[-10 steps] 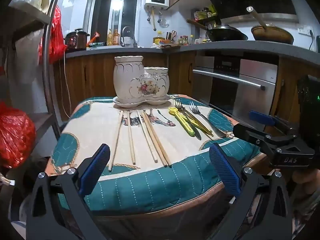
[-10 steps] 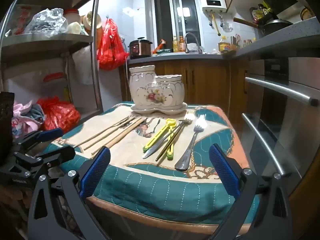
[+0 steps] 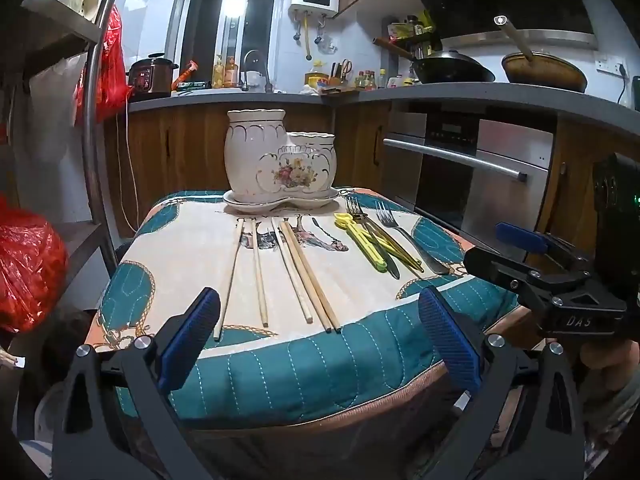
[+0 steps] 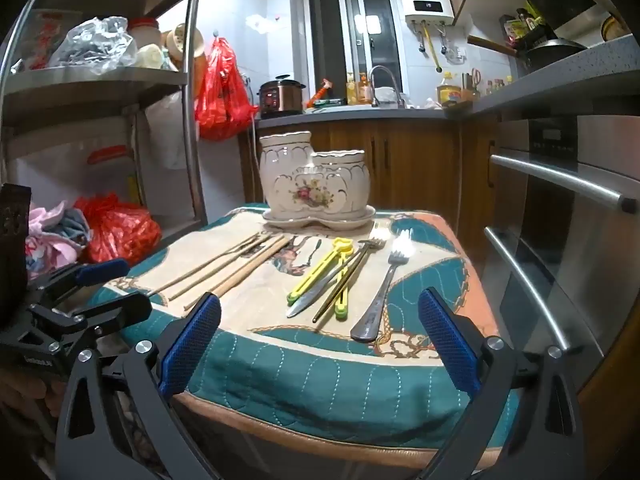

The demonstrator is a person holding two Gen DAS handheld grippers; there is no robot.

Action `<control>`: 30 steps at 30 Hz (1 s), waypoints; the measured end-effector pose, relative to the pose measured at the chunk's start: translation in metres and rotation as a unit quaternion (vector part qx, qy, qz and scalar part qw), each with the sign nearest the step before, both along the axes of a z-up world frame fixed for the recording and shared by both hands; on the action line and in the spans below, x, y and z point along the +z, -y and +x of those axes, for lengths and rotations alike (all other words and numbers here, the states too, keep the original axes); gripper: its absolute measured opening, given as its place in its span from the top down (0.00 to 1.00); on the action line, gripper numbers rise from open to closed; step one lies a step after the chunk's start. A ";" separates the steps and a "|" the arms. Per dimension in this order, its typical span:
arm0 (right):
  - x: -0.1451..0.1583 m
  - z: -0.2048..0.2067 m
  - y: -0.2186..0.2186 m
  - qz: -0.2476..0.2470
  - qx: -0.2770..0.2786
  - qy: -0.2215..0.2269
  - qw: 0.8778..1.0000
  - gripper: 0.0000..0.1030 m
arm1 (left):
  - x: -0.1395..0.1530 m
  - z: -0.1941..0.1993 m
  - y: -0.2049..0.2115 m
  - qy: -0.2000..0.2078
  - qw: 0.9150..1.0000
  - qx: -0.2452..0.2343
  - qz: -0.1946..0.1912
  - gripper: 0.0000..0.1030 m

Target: Organize utensils

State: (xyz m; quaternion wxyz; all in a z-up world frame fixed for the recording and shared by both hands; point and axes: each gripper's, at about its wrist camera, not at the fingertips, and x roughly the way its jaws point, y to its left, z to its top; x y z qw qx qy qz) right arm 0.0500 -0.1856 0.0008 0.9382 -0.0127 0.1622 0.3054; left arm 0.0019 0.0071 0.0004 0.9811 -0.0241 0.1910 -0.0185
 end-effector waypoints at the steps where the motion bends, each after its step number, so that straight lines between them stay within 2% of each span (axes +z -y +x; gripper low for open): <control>1: 0.000 0.000 0.000 0.000 0.000 0.000 1.000 0.05 | 0.000 0.000 -0.001 0.000 1.000 0.001 -0.001 0.05; 6: -0.001 0.000 0.000 0.000 0.001 0.000 1.000 0.05 | 0.001 0.002 -0.007 -0.003 1.000 -0.001 -0.011 0.05; 30: 0.001 0.000 -0.001 0.001 0.001 0.000 1.000 0.05 | 0.000 0.000 -0.007 0.000 1.000 0.000 -0.009 0.05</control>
